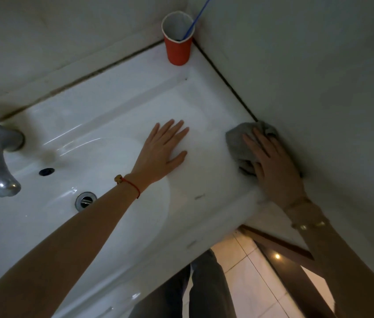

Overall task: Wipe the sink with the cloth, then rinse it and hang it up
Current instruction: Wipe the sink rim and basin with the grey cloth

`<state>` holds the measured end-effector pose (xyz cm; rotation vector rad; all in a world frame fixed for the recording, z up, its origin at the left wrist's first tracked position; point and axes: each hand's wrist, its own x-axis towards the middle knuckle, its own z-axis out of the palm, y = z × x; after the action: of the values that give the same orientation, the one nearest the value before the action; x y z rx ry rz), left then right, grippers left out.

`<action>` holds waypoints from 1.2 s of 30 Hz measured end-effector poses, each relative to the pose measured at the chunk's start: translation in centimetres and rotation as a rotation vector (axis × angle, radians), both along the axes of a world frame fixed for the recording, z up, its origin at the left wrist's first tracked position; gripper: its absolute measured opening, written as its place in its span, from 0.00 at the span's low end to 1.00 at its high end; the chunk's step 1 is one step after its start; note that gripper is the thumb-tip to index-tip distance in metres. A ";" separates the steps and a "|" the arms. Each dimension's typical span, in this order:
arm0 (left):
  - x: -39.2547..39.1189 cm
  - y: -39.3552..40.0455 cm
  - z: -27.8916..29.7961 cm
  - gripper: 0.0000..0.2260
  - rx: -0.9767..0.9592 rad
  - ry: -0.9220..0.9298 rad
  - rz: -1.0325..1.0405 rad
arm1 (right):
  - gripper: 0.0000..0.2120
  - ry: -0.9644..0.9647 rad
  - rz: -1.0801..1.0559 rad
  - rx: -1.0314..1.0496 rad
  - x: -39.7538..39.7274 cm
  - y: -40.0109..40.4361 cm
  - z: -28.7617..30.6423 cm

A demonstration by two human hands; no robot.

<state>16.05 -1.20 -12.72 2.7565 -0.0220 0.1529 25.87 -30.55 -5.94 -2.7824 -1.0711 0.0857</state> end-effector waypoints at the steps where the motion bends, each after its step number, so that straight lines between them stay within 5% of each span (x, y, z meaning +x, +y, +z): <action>1: 0.0 0.0 0.0 0.26 -0.001 -0.004 0.009 | 0.24 0.025 -0.009 0.007 -0.9 -1.2 0.5; 11: 0.0 -0.1 0.0 0.26 -0.024 -0.041 0.010 | 0.28 0.070 0.142 -0.003 3.4 2.9 -0.3; 20: 0.0 -0.4 0.6 0.26 -0.023 -0.035 0.025 | 0.23 0.267 -0.021 0.192 -2.8 -3.5 1.4; 27: -0.2 0.0 0.8 0.27 -0.018 0.000 -0.004 | 0.22 0.270 0.095 0.177 -1.0 4.9 -0.8; 31: -1.6 1.0 0.7 0.27 -0.004 -0.019 0.033 | 0.28 0.360 0.013 0.136 -4.0 9.6 -2.7; 36: -3.0 2.7 -0.2 0.27 -0.007 0.018 -0.050 | 0.29 0.316 0.183 0.068 -11.8 9.0 -3.3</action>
<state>13.09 1.46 -12.90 2.7478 -0.0853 0.1139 14.10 -21.52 -9.19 -2.4932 -1.2115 0.4824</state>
